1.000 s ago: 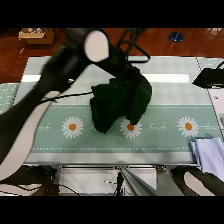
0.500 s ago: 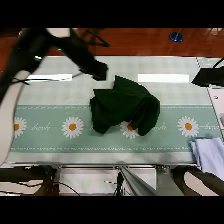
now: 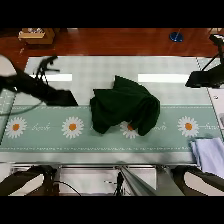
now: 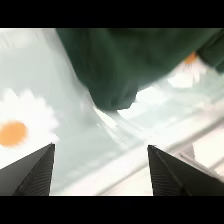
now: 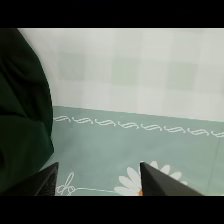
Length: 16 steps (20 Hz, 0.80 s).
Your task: Fold the shirts.
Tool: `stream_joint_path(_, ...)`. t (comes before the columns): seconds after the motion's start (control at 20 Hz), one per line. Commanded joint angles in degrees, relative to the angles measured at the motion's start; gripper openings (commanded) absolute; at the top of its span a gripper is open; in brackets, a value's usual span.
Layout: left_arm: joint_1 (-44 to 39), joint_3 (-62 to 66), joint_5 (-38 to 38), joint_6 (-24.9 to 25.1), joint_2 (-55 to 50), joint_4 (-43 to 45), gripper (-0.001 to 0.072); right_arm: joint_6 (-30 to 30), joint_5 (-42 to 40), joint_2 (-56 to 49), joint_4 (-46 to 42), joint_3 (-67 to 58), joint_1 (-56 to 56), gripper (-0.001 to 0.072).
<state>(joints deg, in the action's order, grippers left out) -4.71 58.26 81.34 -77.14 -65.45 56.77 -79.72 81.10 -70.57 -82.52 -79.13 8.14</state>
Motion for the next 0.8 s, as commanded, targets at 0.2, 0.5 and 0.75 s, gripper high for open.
stream_joint_path(0.2,-5.6,-21.3,-20.7,4.5,0.7,-14.7,0.0670,0.6,-0.5,-0.7,-0.5,0.0,0.0,0.0587)
stream_joint_path(0.5,-11.8,-21.1,-29.7,4.9,-9.0,-18.1,0.0671,1.0,-0.2,-0.7,-0.6,0.0,0.0,0.0587)
stream_joint_path(0.75,-11.9,-18.9,-32.9,13.5,-14.1,-29.7,0.0656,1.0,0.3,-0.7,-0.2,0.0,1.4,0.0587)
